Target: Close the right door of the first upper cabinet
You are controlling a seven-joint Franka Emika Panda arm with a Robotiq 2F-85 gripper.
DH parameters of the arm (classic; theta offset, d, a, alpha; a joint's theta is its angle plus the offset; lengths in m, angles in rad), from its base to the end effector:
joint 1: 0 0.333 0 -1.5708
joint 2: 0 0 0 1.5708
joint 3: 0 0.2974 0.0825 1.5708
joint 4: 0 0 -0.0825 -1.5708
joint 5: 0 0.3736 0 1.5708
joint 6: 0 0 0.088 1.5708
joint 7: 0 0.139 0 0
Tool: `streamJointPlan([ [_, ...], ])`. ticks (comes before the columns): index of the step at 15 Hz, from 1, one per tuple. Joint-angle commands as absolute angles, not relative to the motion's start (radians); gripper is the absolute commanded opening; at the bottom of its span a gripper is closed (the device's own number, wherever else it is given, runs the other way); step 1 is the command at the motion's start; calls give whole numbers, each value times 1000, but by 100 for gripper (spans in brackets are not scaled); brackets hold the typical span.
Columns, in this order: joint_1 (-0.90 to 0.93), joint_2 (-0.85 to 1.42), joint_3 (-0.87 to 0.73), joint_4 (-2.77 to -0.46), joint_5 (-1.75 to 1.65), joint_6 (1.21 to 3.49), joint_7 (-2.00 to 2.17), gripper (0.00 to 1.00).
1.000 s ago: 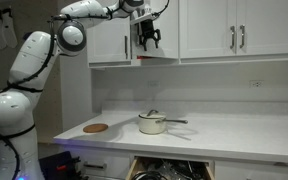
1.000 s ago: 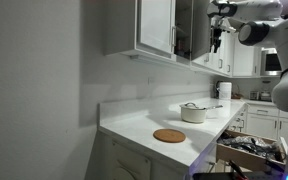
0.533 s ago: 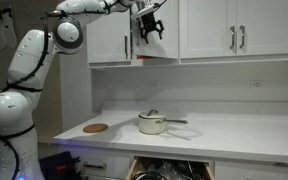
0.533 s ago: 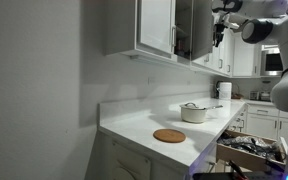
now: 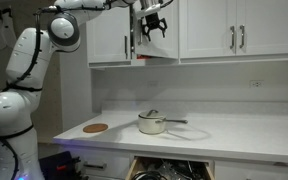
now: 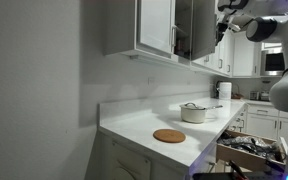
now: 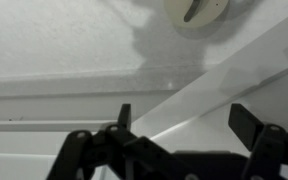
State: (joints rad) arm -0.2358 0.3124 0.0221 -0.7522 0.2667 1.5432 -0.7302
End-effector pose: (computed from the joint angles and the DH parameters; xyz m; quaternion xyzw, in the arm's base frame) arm 0.5899 -0.0936 0.7657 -0.9219 -0.2784 -0.2692 0.0101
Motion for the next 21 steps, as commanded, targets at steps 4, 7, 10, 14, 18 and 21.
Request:
streamJointPlan([
  [4, -282, 150, 70, -934, 464, 1477, -942, 100],
  [7, -287, 97, 65, -963, 562, 1396, -1026, 100],
  [10, -272, 45, 57, -1023, 607, 1404, -1063, 100],
  [14, -247, 4, 61, -1127, 585, 1470, -1076, 100],
  [18, -229, -22, 63, -1242, 559, 1566, -1054, 100],
  [21, -226, -35, 60, -1318, 538, 1640, -1052, 100],
])
